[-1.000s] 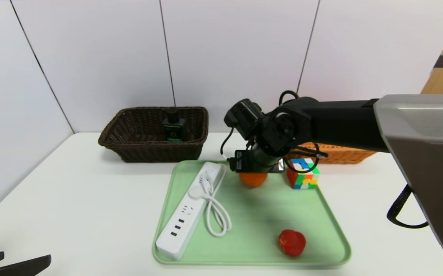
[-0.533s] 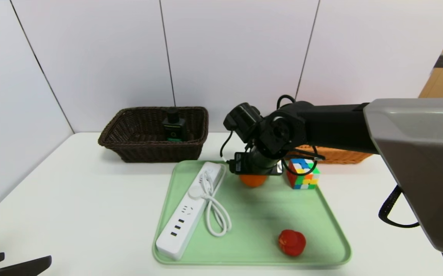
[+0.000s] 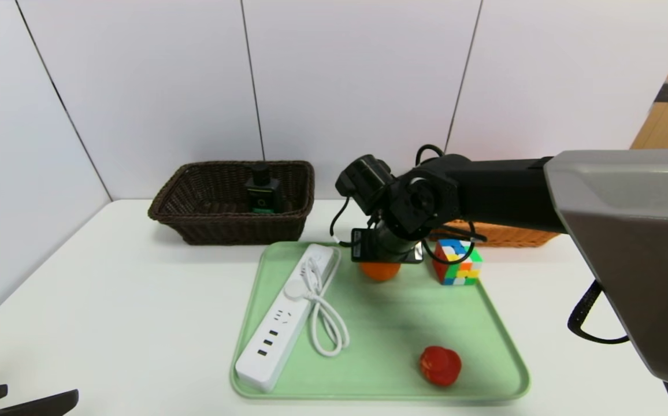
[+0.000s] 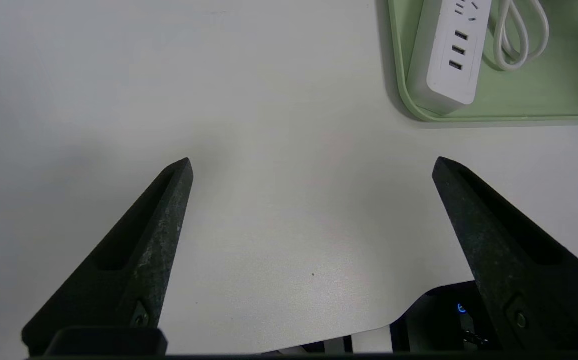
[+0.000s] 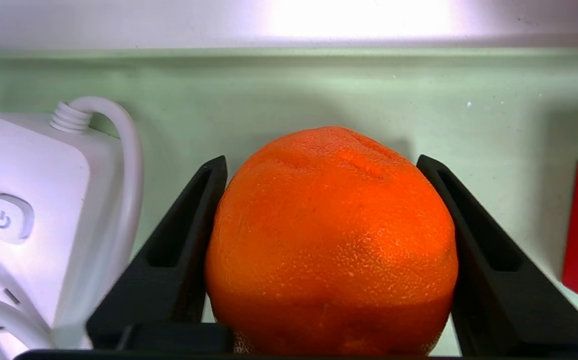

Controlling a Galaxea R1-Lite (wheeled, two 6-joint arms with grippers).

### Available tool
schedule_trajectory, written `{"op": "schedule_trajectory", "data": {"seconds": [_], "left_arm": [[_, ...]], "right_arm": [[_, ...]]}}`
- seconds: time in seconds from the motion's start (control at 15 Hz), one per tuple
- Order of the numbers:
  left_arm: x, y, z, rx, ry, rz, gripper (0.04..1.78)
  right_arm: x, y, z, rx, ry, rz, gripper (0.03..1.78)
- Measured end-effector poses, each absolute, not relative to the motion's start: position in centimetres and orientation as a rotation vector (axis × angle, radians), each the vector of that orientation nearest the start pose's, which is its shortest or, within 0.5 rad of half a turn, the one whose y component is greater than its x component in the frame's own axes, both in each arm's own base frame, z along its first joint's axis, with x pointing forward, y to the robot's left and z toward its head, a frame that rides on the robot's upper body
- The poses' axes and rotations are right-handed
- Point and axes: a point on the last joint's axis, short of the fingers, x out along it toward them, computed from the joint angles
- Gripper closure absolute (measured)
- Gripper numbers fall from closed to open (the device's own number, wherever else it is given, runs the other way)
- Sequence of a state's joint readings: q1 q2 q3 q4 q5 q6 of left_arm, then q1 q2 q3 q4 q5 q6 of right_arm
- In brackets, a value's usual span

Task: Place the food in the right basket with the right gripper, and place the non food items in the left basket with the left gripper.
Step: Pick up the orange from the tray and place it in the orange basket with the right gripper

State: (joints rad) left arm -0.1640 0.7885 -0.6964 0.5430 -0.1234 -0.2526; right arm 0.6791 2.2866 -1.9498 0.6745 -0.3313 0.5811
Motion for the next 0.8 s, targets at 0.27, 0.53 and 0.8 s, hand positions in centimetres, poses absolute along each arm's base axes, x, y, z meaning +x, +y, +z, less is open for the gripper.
{"op": "schedule_trajectory", "data": {"seconds": [0.27,0.53,0.8], "left_arm": [[5.1,-1.1,21.1,-0.230,0.670,-0.195,0.13],[5.0,-1.1,21.1,-0.229,0.669,-0.196,0.13],[5.0,-1.1,21.1,-0.230,0.668,-0.197,0.13]], "right_arm": [[34.6,27.2,15.5,0.046,0.932,0.052,0.62],[33.0,27.3,18.4,0.075,0.886,0.101,0.62],[31.2,25.2,25.8,0.182,0.684,0.219,0.62]]}}
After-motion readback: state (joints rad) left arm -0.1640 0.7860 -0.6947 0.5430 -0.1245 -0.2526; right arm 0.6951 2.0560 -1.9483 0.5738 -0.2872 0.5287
